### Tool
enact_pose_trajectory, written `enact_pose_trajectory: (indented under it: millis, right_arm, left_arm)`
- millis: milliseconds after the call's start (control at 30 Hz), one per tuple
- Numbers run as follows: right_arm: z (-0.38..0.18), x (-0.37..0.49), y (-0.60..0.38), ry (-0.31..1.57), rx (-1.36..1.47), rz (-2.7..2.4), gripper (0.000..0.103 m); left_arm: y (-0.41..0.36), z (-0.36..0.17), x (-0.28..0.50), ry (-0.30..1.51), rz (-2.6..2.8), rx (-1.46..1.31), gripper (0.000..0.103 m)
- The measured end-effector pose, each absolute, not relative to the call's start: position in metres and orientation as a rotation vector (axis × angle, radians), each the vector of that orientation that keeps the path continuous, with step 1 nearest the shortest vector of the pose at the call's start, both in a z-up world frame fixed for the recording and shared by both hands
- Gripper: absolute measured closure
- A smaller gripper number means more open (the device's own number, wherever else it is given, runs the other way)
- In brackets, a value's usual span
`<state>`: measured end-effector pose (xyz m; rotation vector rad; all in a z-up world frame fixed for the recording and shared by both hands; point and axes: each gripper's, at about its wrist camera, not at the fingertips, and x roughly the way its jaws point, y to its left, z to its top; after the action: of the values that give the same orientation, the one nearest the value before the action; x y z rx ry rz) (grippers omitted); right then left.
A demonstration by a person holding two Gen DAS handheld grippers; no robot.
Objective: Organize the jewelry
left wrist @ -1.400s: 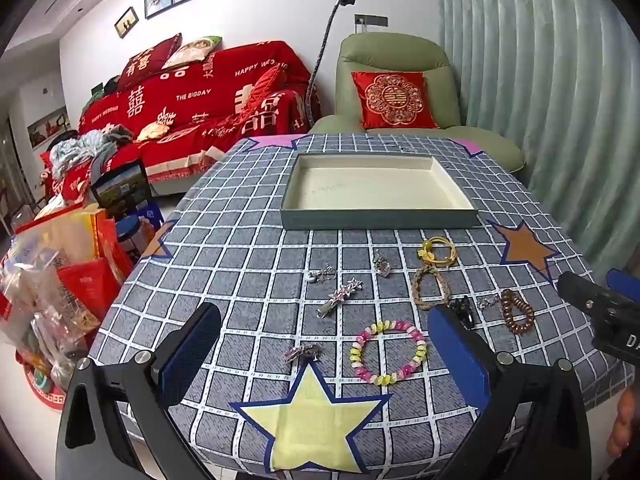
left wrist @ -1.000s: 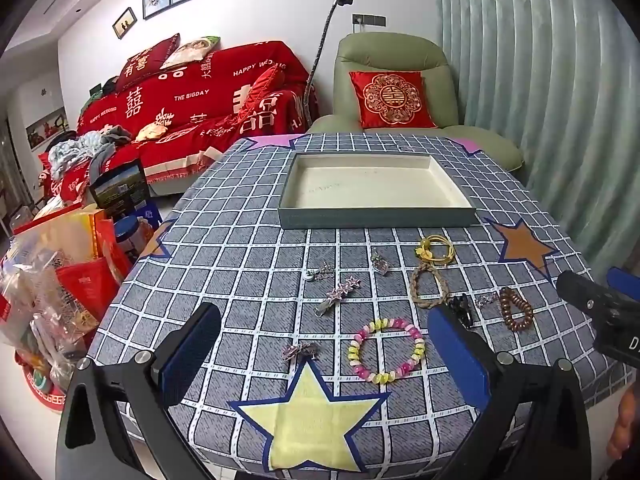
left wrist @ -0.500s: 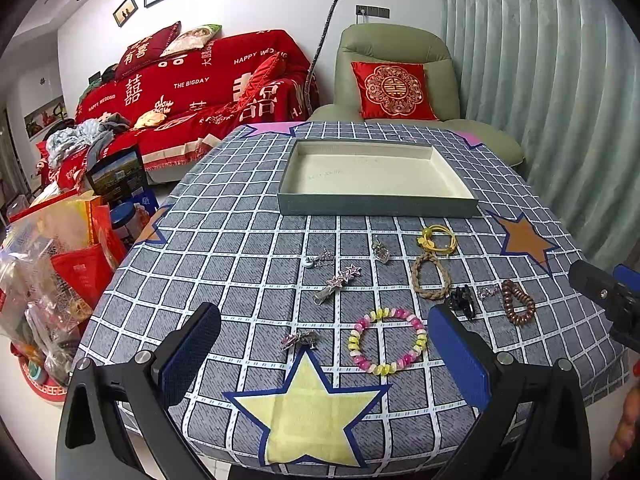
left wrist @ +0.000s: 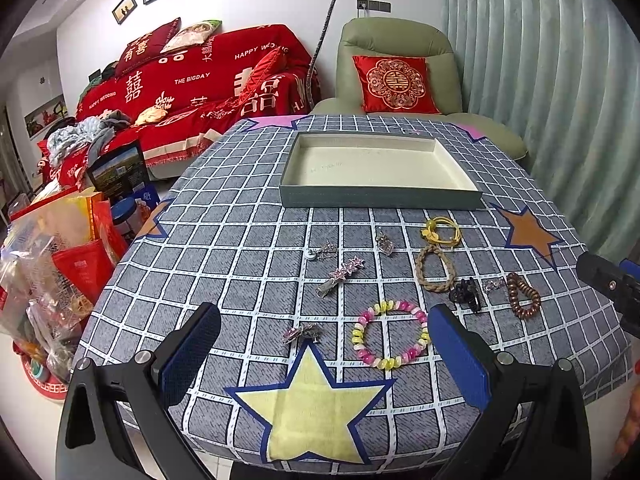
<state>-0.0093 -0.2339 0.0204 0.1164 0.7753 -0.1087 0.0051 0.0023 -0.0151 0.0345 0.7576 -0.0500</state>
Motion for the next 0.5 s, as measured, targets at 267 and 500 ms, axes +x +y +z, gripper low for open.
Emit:
enact_pose_trajectory:
  millis: [267, 500]
  right_arm:
    - [0.0203, -0.0094, -0.2353, 0.778, 0.121, -0.111, 0.000]
    - [0.0208, -0.0099, -0.2353, 0.776, 0.121, -0.112, 0.000]
  left_arm:
    - [0.0018, -0.0154, 0.0041, 0.757, -0.045, 0.045, 0.000]
    - [0.0016, -0.0153, 0.0040, 0.759, -0.039, 0.045, 0.000]
